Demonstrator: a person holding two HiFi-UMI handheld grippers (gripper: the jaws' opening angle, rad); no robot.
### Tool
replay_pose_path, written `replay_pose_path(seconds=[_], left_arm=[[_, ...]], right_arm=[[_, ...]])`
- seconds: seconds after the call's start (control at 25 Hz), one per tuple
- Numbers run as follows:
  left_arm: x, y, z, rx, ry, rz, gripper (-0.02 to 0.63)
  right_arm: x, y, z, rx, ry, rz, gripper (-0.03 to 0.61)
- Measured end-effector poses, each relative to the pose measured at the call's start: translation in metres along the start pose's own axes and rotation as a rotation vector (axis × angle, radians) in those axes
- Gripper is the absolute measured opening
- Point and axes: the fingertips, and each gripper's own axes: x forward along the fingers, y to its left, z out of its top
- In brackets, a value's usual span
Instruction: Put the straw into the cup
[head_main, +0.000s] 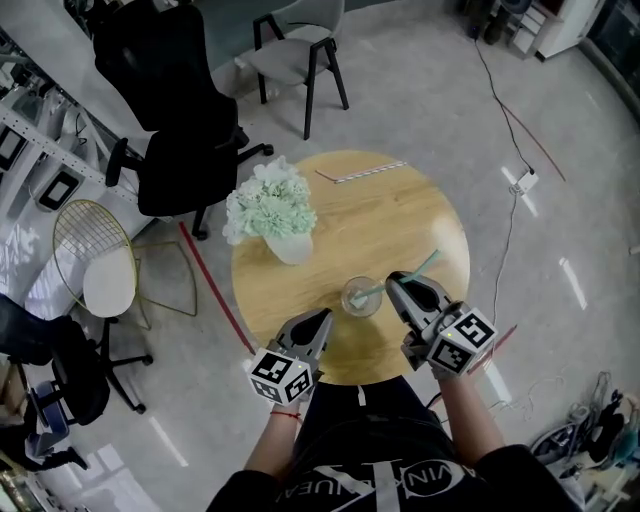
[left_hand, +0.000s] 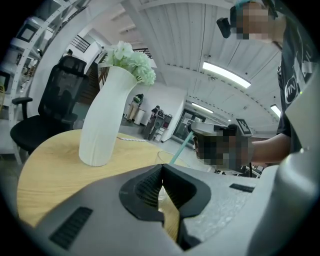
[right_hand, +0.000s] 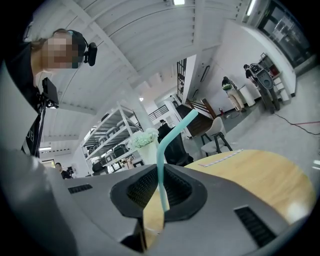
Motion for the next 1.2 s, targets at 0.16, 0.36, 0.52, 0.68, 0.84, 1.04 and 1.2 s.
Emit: replay_pose_path(seconds=[0.16,0.36,0.52,0.68,0.84,1.04,1.2], left_arm=[[0.005,0.003,-0.006,-0.011,0.005,0.006,0.007],[0.009,0.007,-0.012,-0.006,0.021,0.013,0.008],[0.011,0.009,-0.014,-0.008,0.022,0.017,0.007],[0.010,0.009,-0.017,-0.014,0.028,0.018,0.006],[0.009,0.009,-0.021,-0.023,0.032,0.023,0.007],[0.005,0.010,-0.023,-0.028,0.032,0.029,0.007],[0.004,0.010,-0.022,-0.026,0.029,0.031,0.007]], right_arm=[[0.004,-0.007,-0.013,-0.004,0.037,0.000,0.031],[0.008,-0.010,-0.027,-0.002,0.074,0.013,0.031],[0.012,-0.010,-0.033,0.024,0.075,0.026,0.031],[0.011,-0.014,-0.043,0.027,0.101,0.022,0.031],[0.013,-0.015,-0.048,0.038,0.107,0.024,0.031],[0.014,-0.016,-0.050,0.047,0.104,0.021,0.031],[0.013,-0.018,-0.050,0.038,0.103,0.011,0.031]])
